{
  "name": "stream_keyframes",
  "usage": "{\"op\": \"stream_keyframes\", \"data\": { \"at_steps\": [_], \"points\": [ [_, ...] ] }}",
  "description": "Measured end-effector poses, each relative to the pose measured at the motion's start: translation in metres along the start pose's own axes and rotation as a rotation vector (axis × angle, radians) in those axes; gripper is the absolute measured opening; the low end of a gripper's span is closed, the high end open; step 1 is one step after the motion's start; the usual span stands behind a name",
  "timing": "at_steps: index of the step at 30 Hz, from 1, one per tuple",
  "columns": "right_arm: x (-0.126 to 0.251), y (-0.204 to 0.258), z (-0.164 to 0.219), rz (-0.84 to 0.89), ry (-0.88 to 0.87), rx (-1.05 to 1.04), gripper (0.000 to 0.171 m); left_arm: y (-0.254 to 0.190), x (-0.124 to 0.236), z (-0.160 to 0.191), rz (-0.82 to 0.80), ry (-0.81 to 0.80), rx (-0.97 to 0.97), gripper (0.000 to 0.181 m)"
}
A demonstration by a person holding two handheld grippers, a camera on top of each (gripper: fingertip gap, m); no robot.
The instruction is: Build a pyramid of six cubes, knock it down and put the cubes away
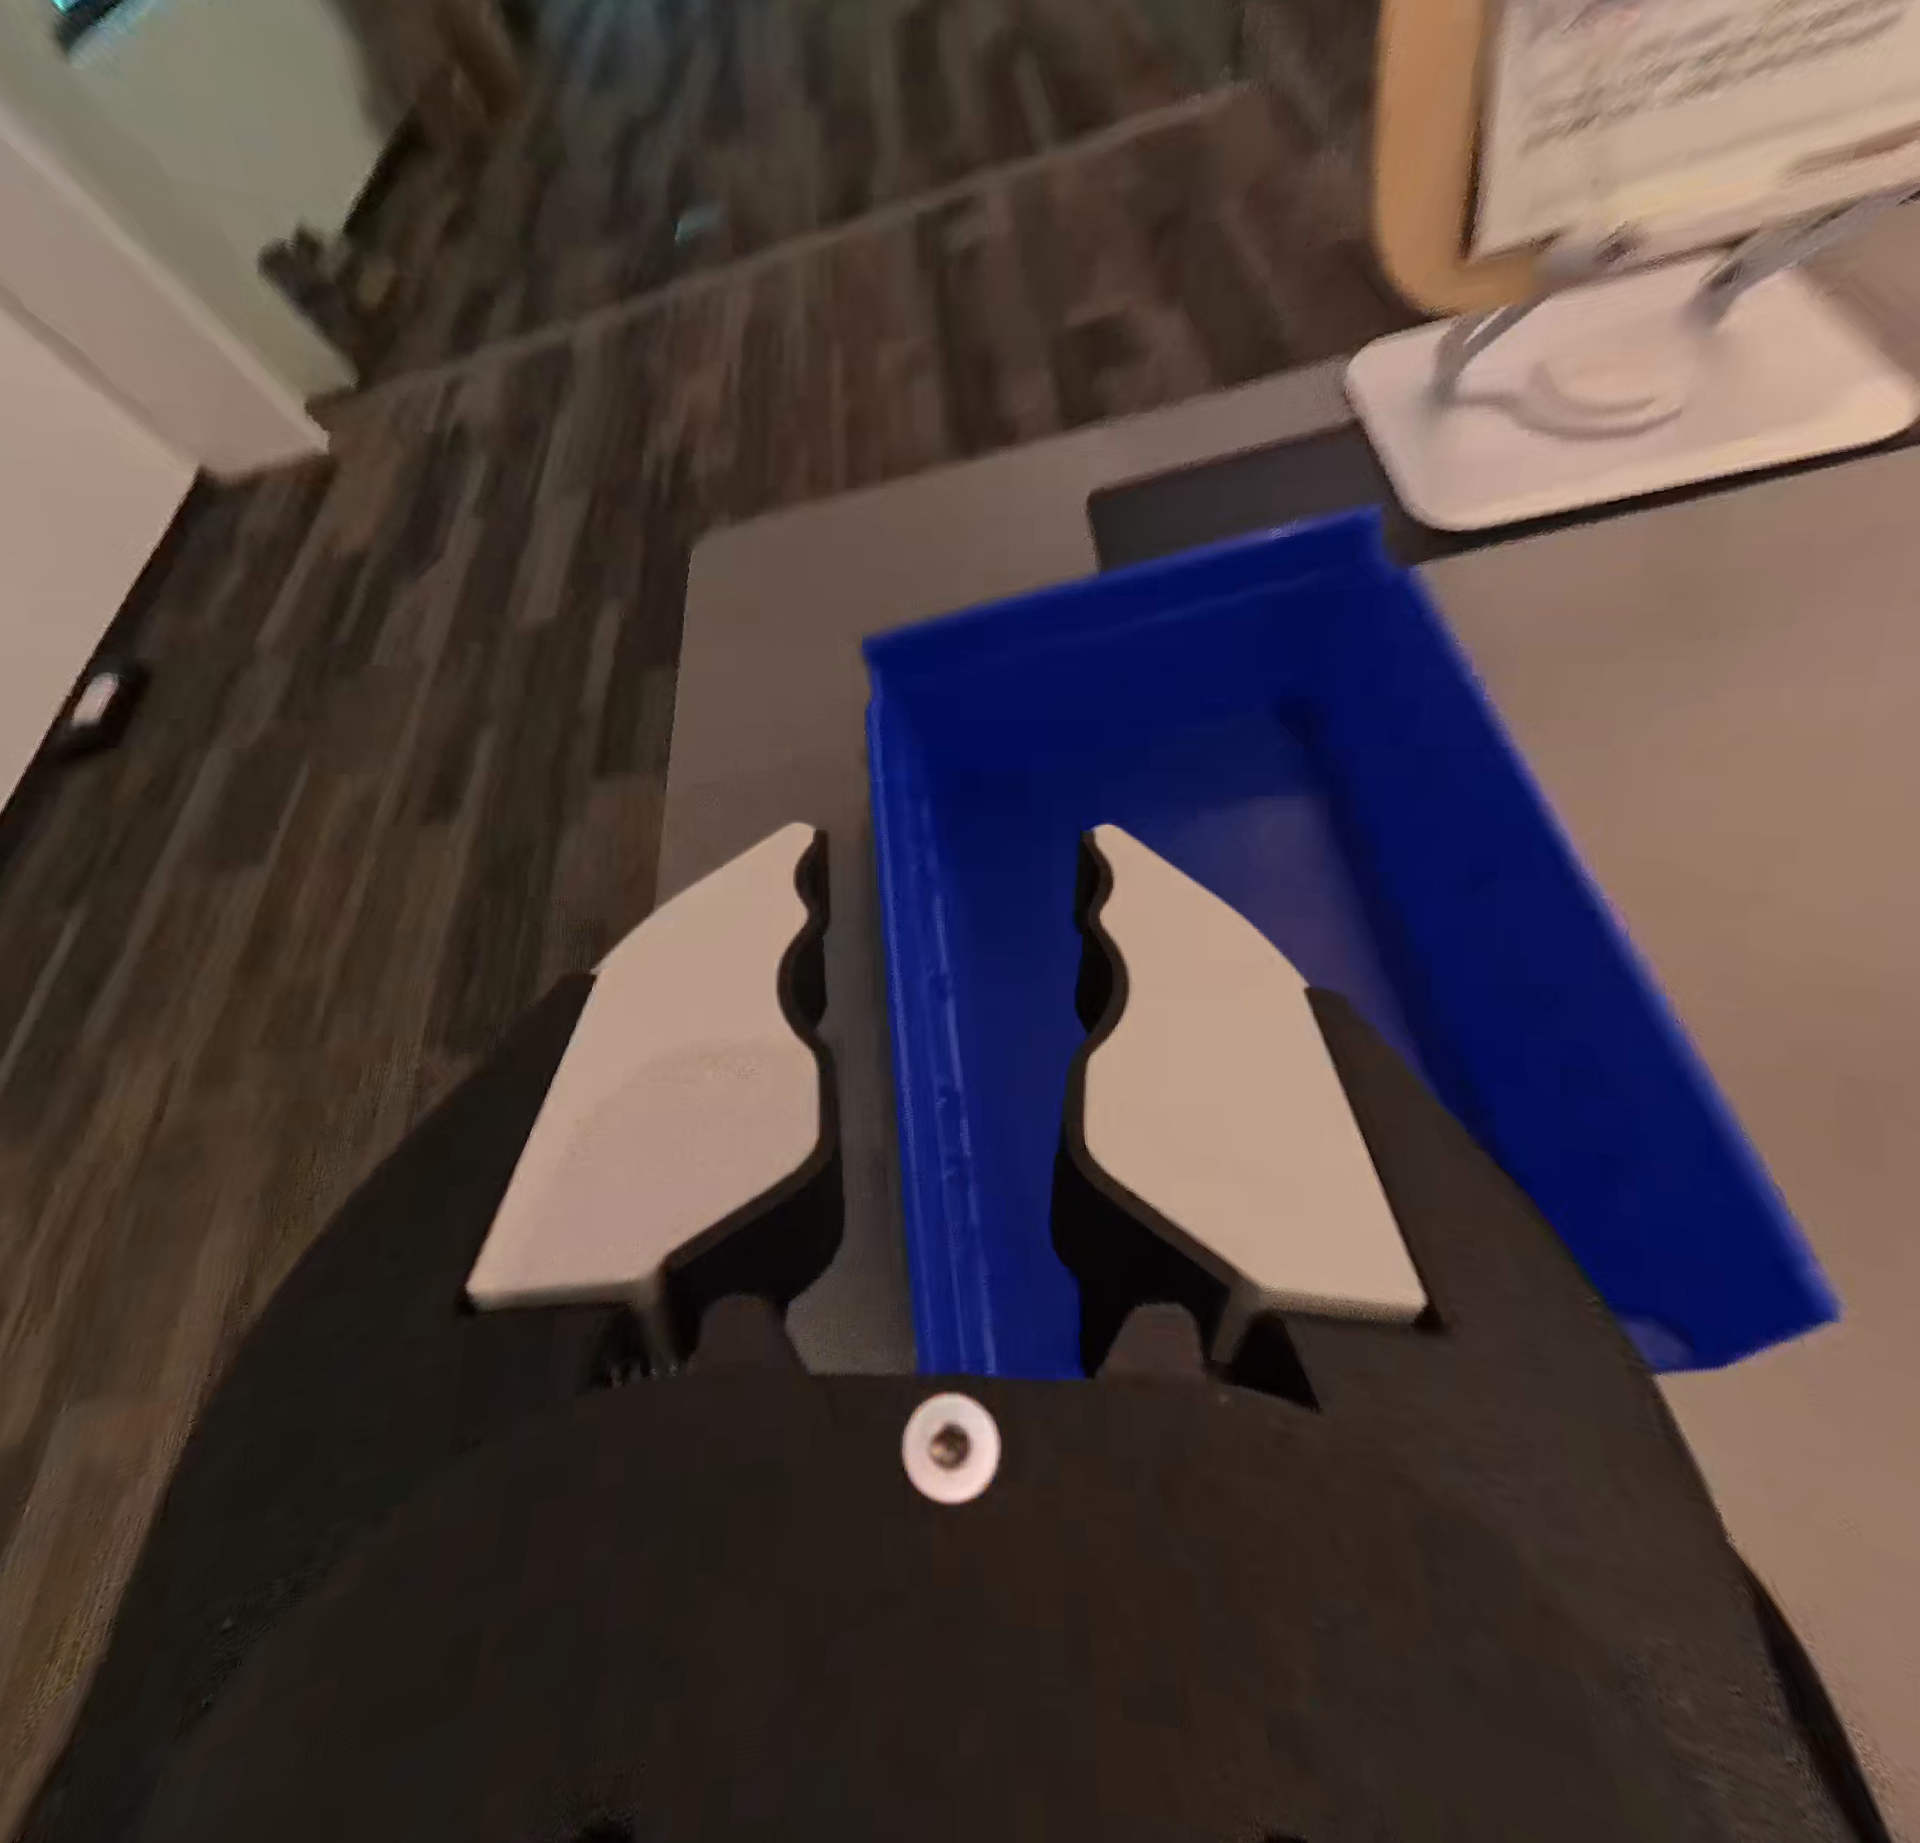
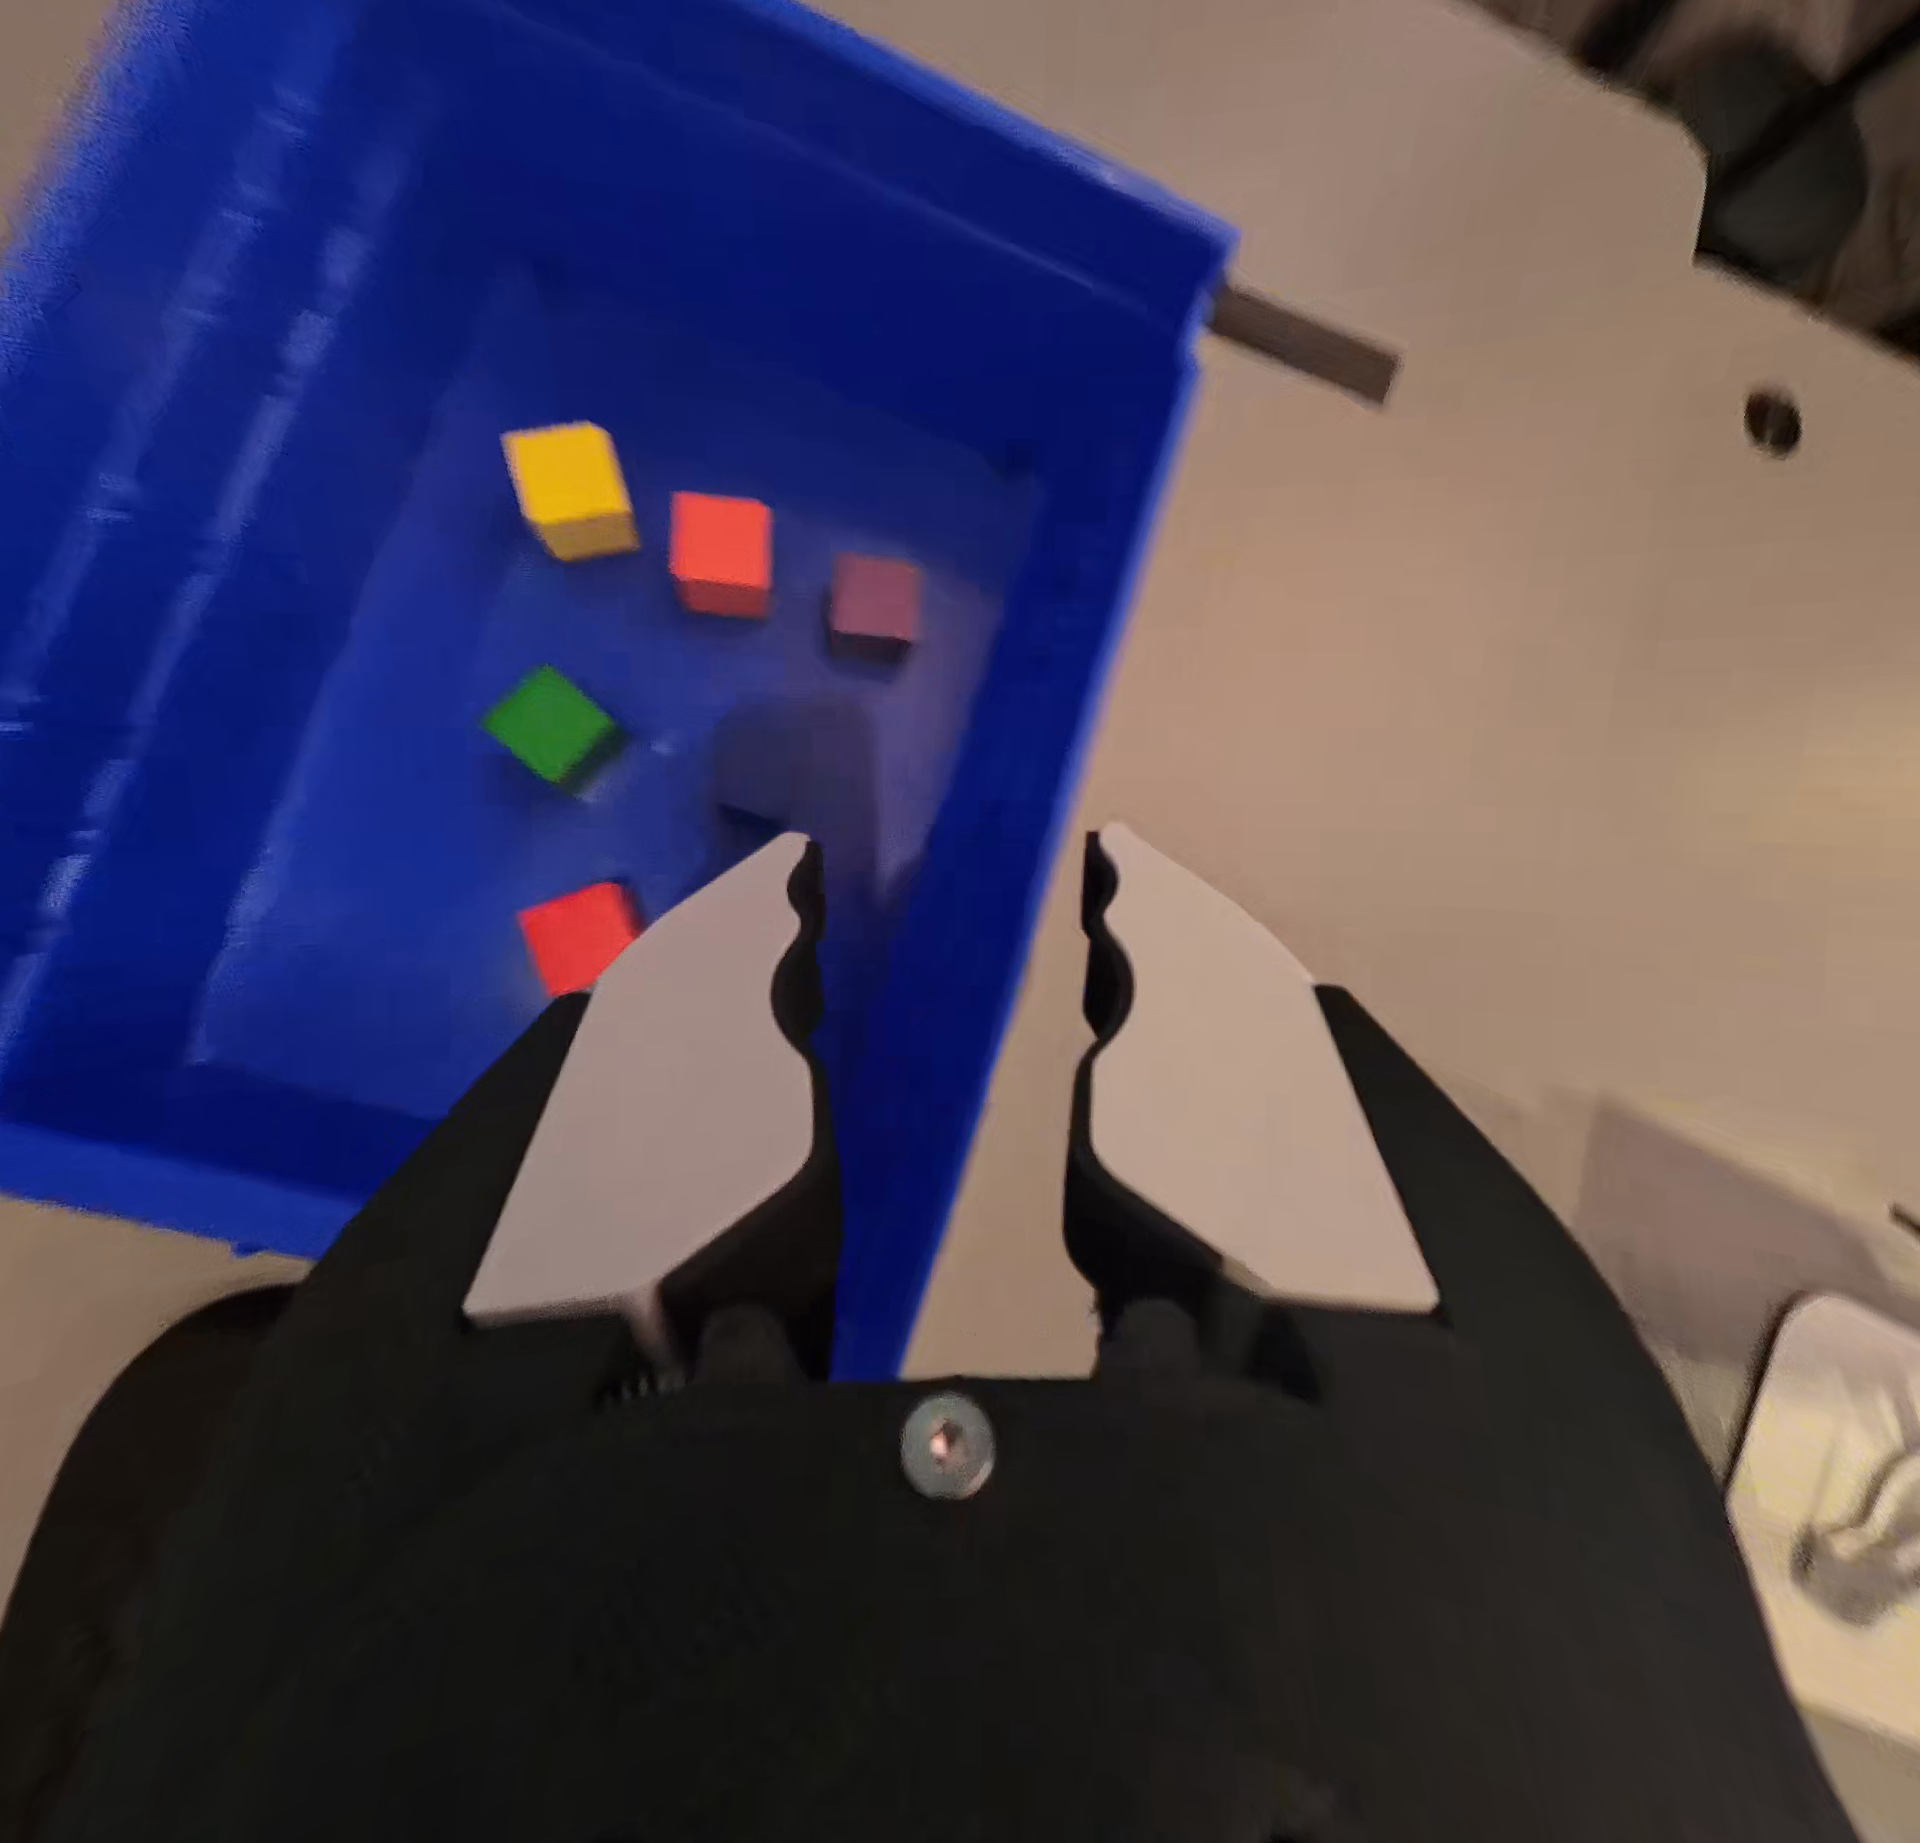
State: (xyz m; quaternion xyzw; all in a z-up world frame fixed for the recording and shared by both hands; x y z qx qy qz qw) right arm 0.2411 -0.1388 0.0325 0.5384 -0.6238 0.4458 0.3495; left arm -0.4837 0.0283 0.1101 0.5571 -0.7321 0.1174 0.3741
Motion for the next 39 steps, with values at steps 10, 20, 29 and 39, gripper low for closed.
{"op": "stream_keyframes", "data": {
  "at_steps": [10, 20, 29, 39],
  "points": [
    [-0.072, -0.016, 0.016, -0.151, 0.323, -0.130, 0.045, 0.025, -0.093, 0.040, 0.063, 0.481, 0.181, 0.048],
    [-0.077, -0.012, 0.015, -0.266, 0.428, -0.143, 0.011, 0.016, -0.131, 0.074, 0.238, 0.797, 0.197, 0.005],
    [-0.073, 0.021, 0.010, -0.259, 0.409, -0.144, 0.011, -0.041, -0.140, 0.045, 0.290, 0.817, 0.002, 0.008],
    [-0.068, 0.092, -0.014, -0.291, 0.374, -0.044, 0.017, -0.140, -0.138, 0.012, 0.270, 0.849, -0.246, 0.017]
  ]
}}
Point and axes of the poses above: each gripper's, where its closed fingertips meet, x back along the fingers, z out of its underside, y = z × x across the jaws, the point moved 9 cm from there along x, back along the fingers, and after that the axes turned 15 degrees about y, right-handed, at the moved point
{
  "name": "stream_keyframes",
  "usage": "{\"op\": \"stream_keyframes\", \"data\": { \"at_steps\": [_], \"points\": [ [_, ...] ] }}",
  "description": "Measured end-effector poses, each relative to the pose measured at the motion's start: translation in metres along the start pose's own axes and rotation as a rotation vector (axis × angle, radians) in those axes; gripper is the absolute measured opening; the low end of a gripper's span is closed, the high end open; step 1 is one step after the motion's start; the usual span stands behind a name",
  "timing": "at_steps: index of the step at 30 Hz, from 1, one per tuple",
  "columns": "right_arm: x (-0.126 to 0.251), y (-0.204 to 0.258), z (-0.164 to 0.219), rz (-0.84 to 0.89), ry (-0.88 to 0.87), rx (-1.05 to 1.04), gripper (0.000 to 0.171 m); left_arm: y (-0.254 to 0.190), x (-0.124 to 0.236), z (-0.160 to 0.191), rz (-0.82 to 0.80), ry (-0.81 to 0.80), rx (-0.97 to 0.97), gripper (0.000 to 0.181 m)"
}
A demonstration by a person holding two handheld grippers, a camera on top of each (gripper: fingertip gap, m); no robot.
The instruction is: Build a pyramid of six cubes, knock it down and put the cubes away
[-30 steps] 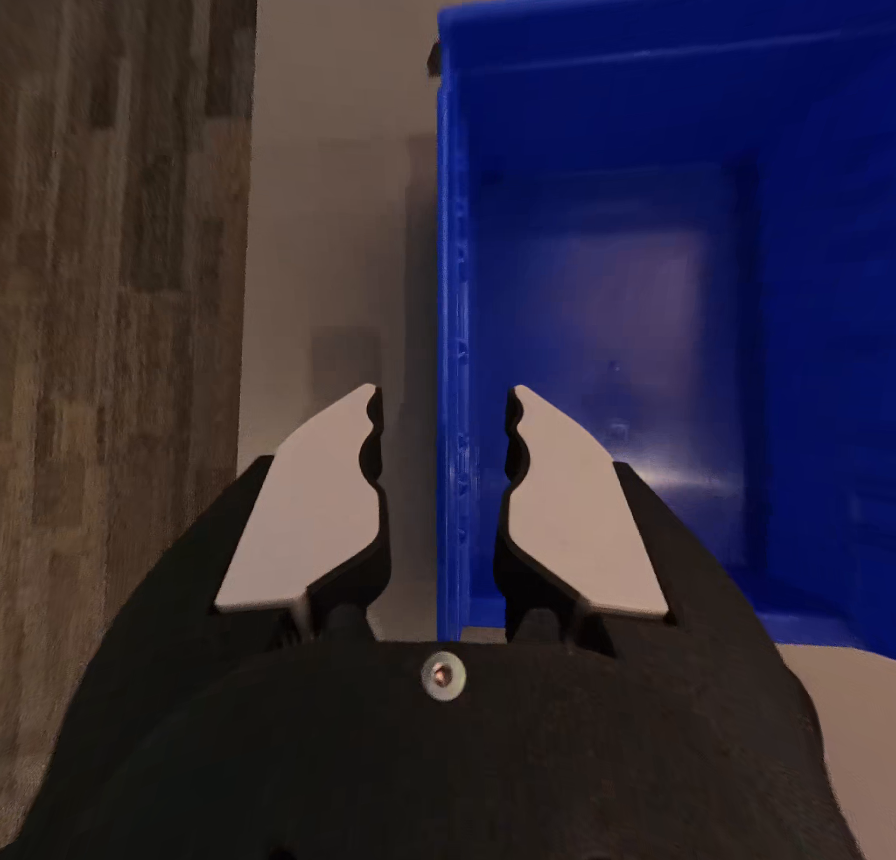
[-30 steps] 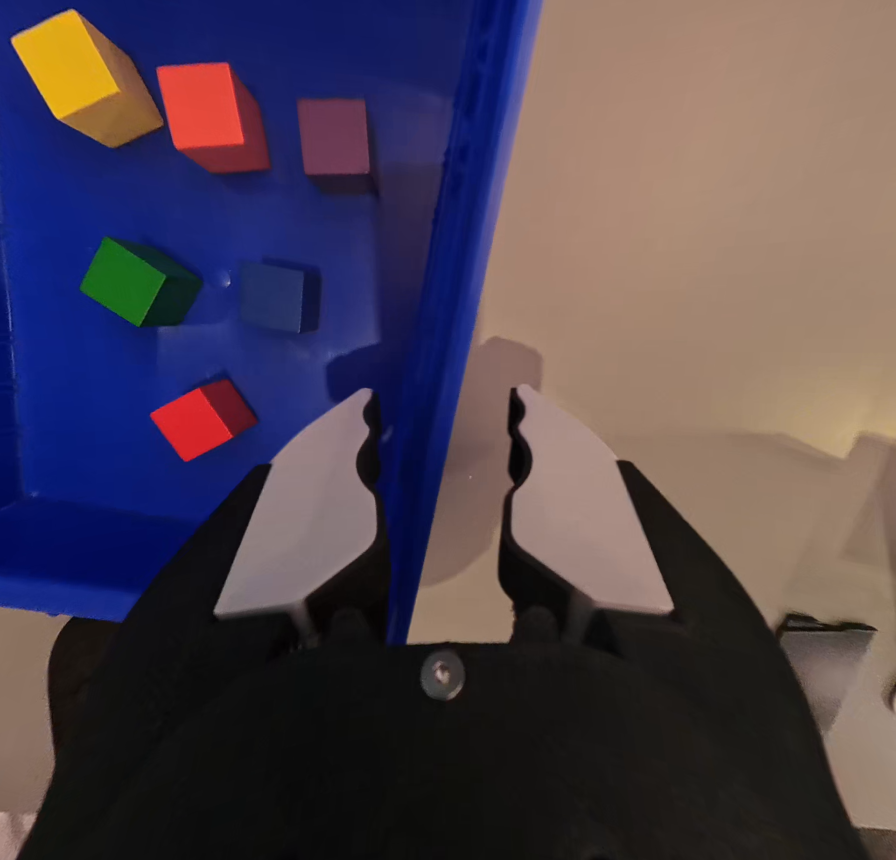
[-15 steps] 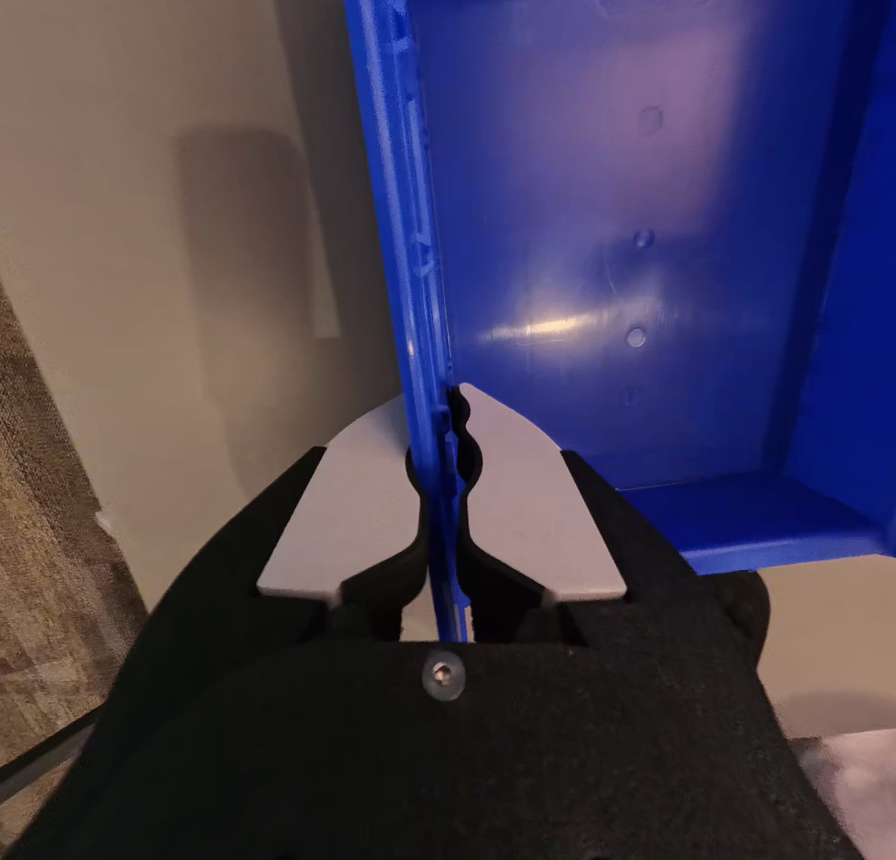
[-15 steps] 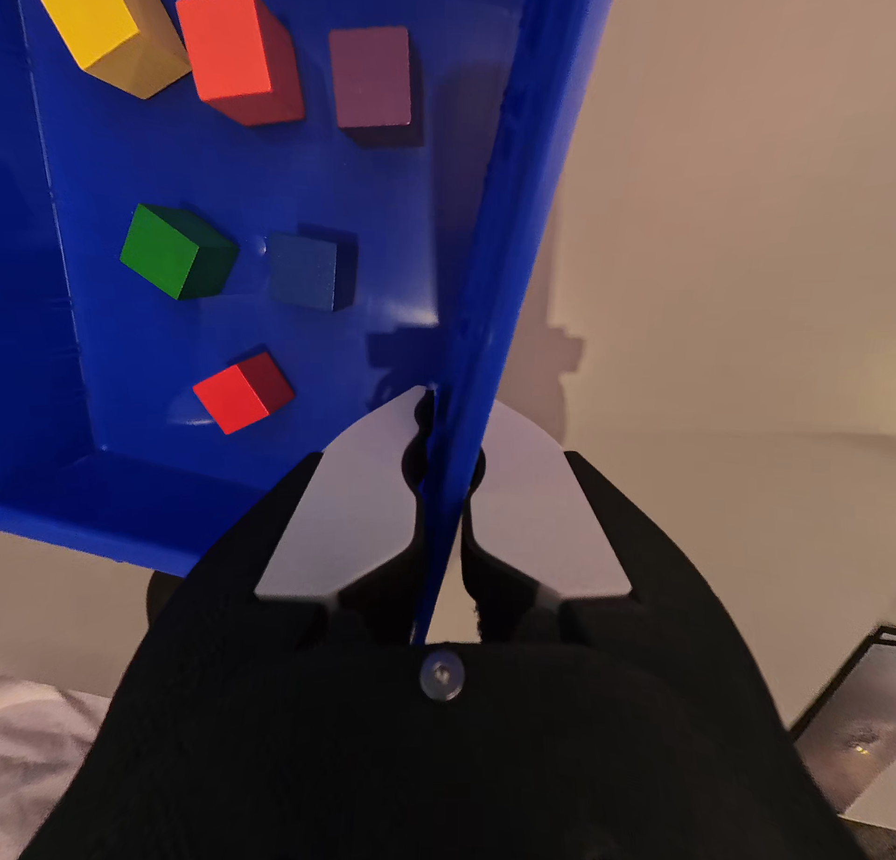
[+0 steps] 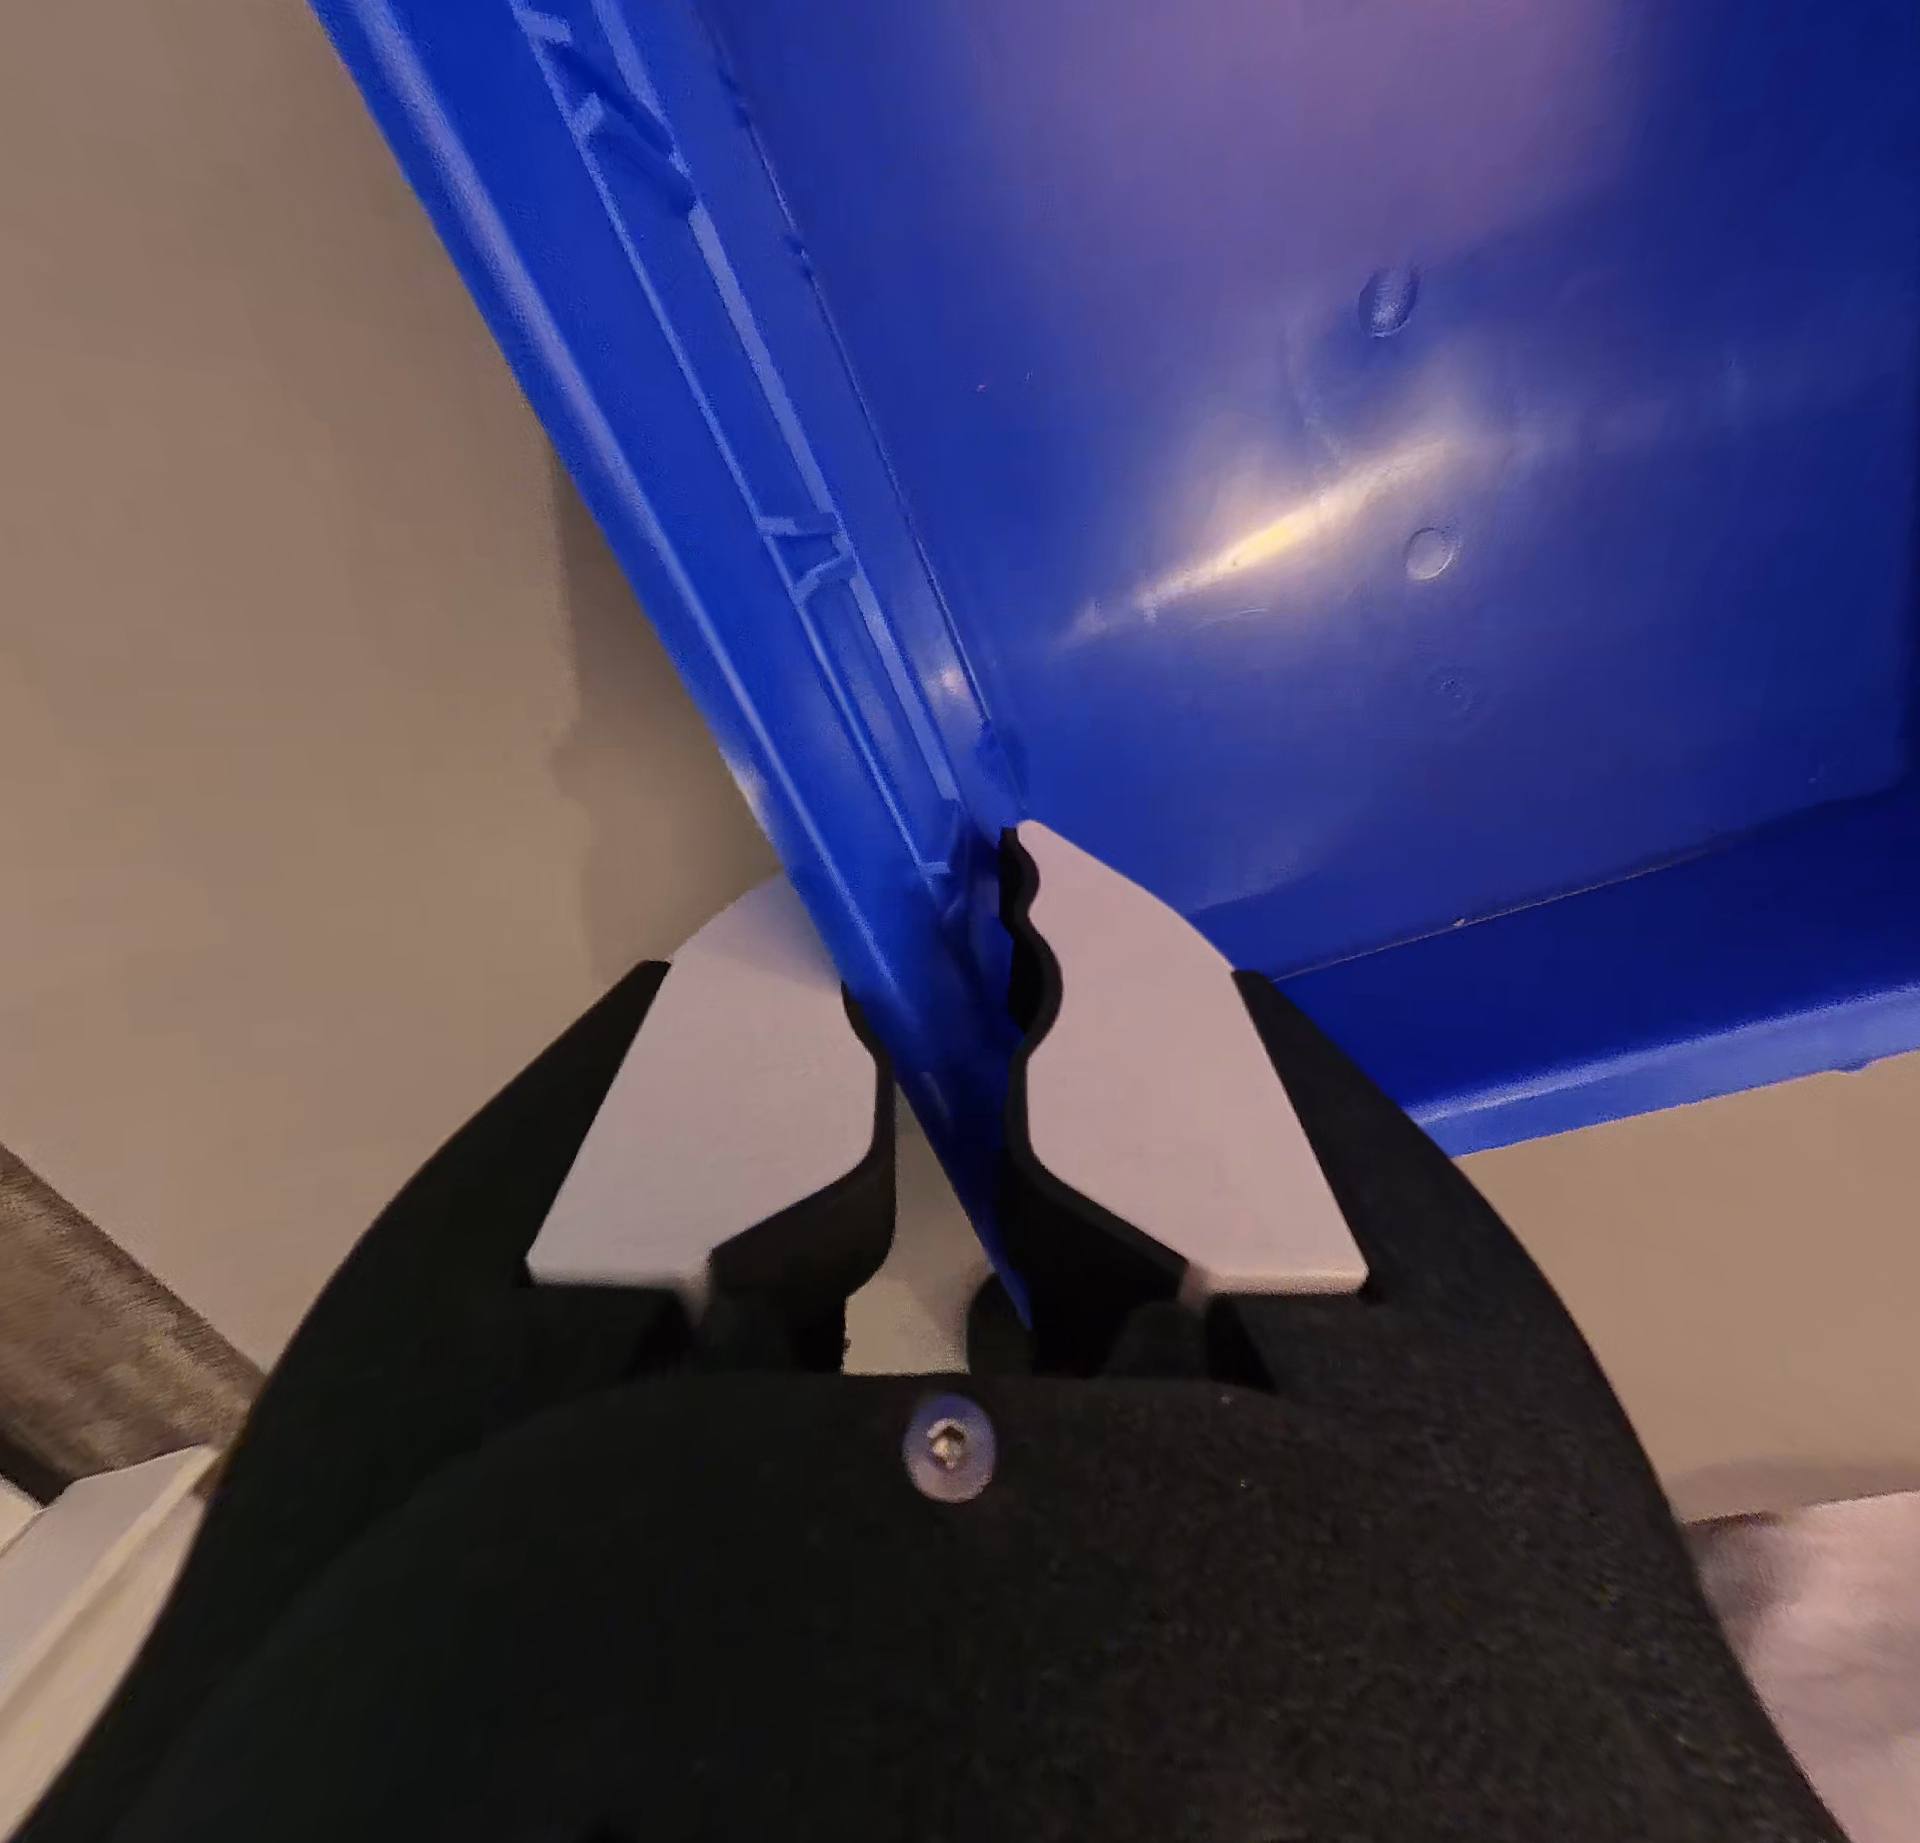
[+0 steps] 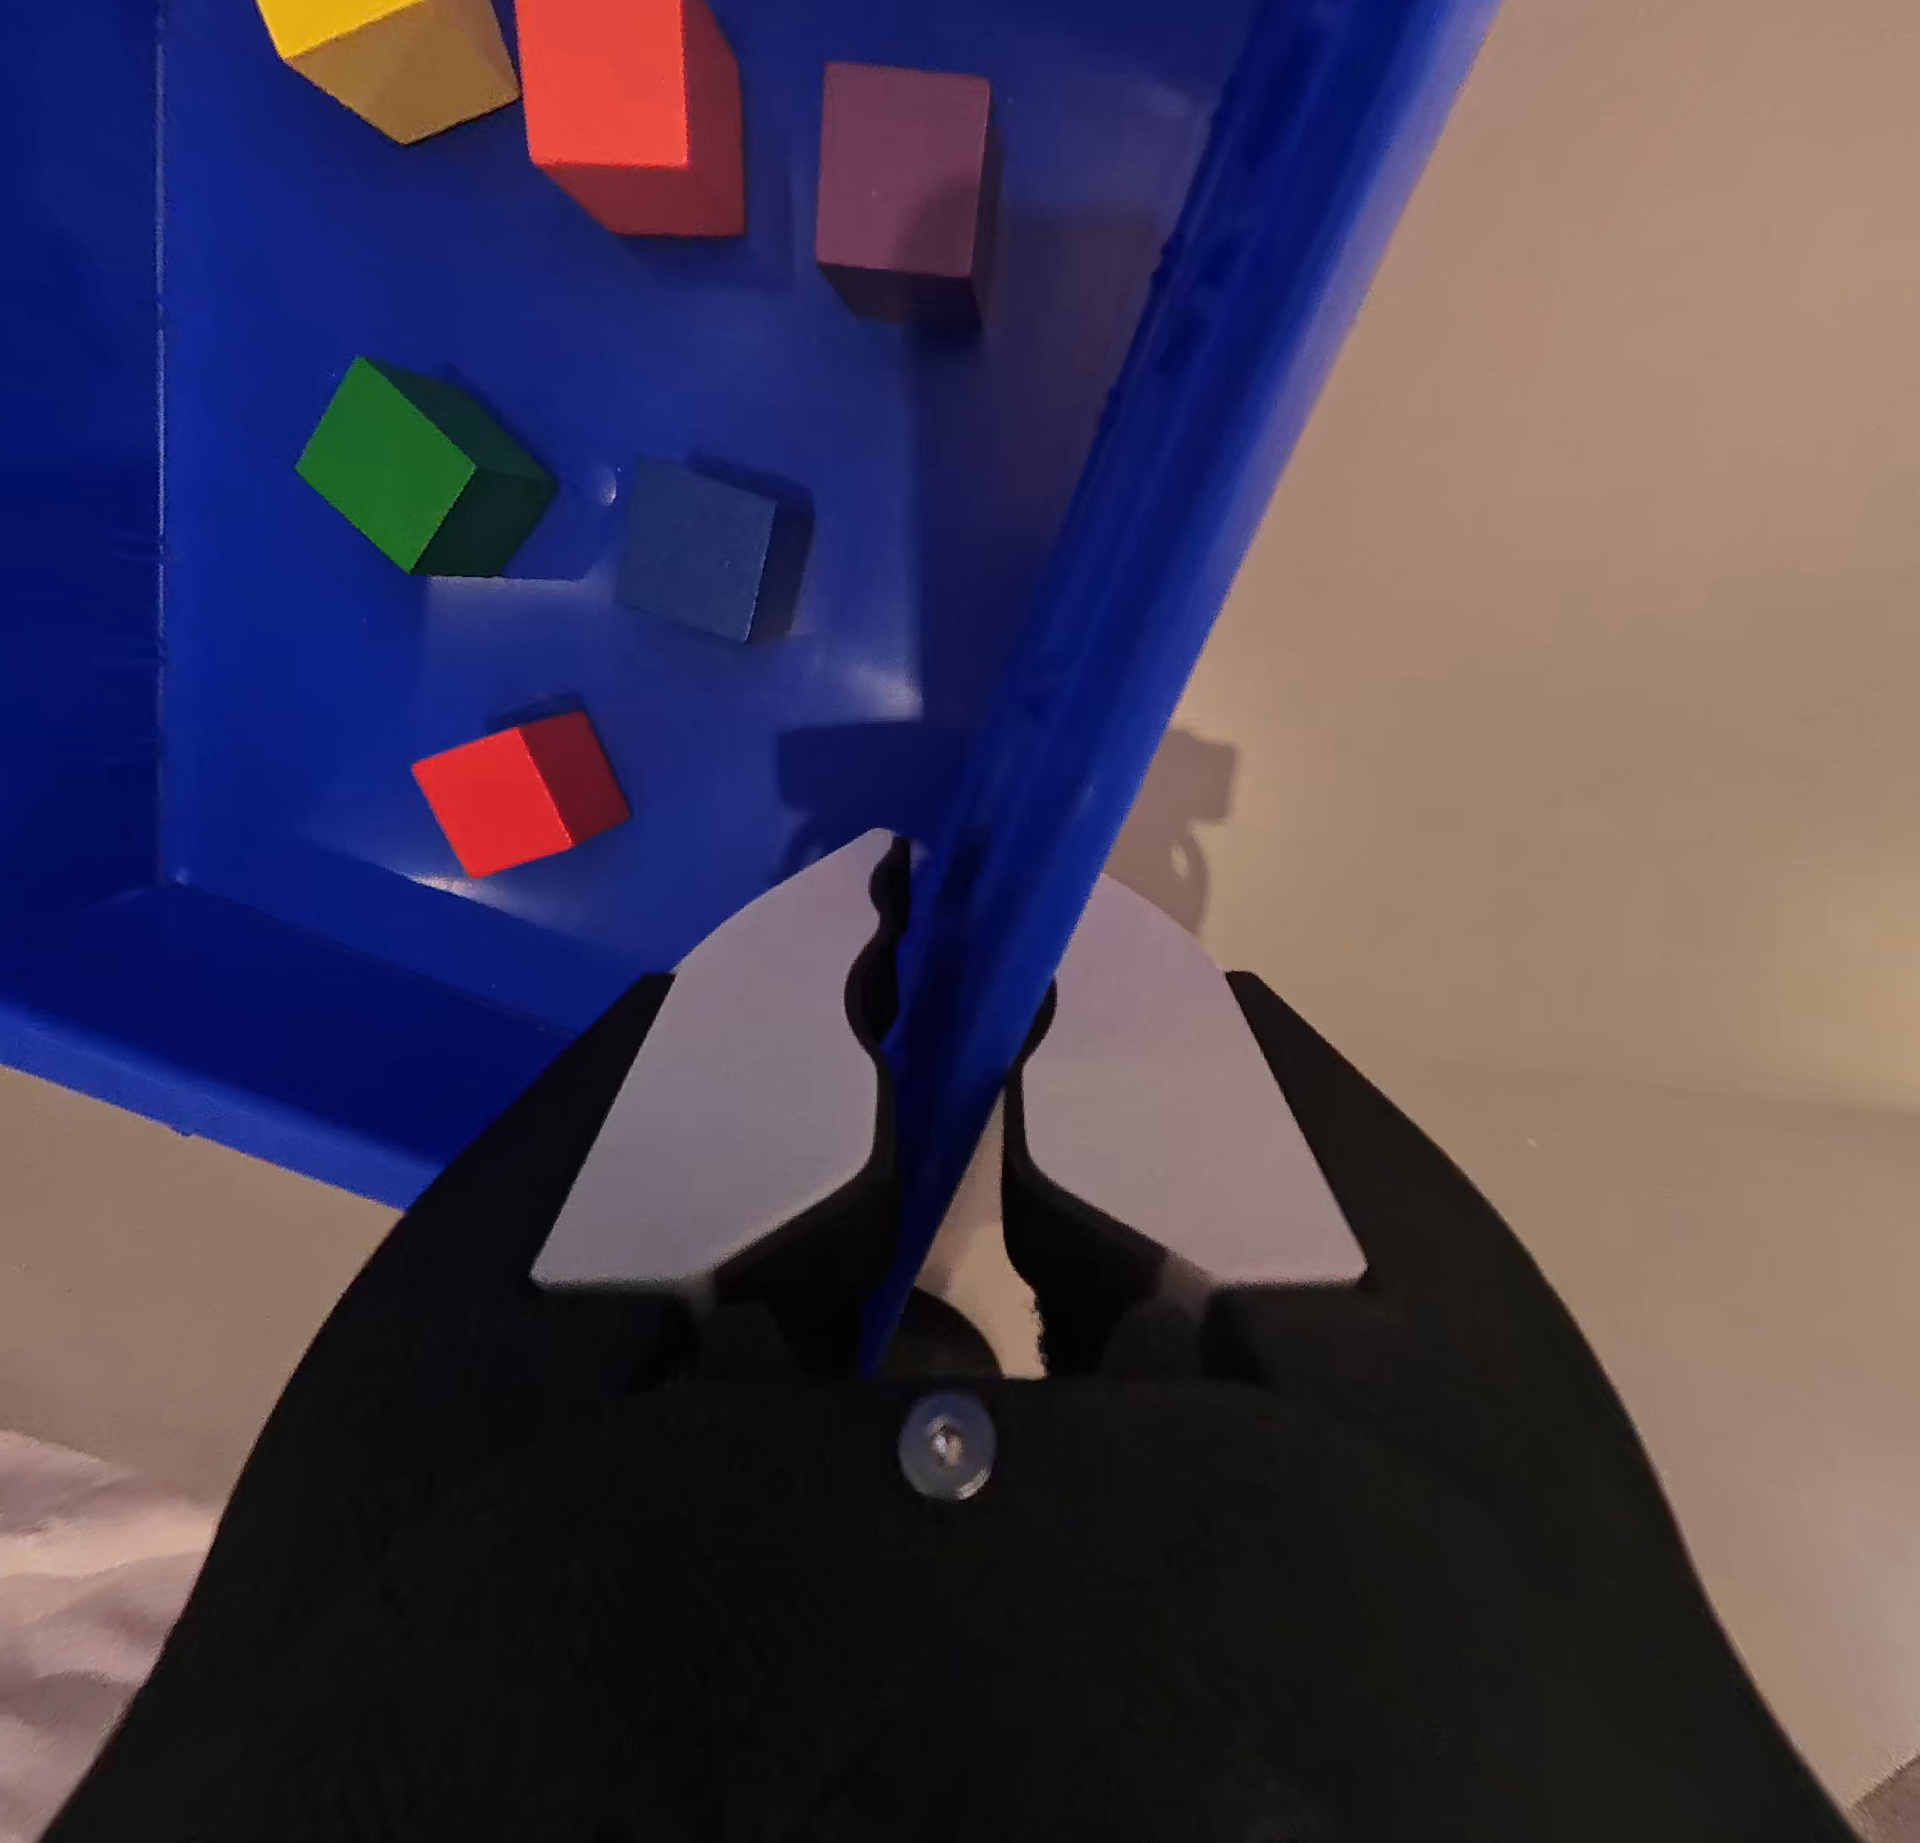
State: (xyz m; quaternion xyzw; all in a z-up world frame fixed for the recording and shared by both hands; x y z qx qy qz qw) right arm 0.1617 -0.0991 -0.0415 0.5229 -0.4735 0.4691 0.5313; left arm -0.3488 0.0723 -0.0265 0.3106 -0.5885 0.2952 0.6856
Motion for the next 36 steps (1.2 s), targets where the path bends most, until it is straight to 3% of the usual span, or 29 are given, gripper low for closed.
{"op": "stream_keyframes", "data": {
  "at_steps": [7, 13, 16, 20, 28, 36],
  "points": [
    [-0.003, 0.034, -0.012, -0.030, 0.037, 0.088, 0.025, -0.048, 0.005, -0.014, -0.067, 0.031, -0.094, 0.030],
    [0.006, 0.027, -0.037, -0.050, -0.017, 0.052, 0.029, -0.073, 0.007, -0.021, -0.086, 0.023, -0.164, 0.033],
    [0.007, 0.022, -0.050, -0.052, 0.051, 0.019, 0.030, -0.080, 0.007, -0.020, -0.072, 0.025, -0.180, 0.035],
    [0.000, 0.019, -0.062, 0.007, 0.161, 0.012, 0.017, -0.082, 0.008, -0.018, -0.053, 0.033, -0.203, 0.037],
    [0.002, -0.007, -0.064, -0.058, 0.175, -0.018, 0.009, -0.077, 0.017, -0.009, 0.185, 0.009, -0.292, 0.043],
    [0.006, -0.048, -0.051, -0.108, 0.287, -0.025, 0.007, -0.046, 0.050, 0.018, 0.385, -0.199, -0.372, 0.037]
  ]
}}
Point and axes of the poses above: each gripper's, where its closed fingertips meet, x back along the fingers, z out of its underside, y = z × x across the jaws, the point moved 9 cm from there along x, back along the fingers, and after that the axes turned 15 degrees about y, right-handed, at the moved point
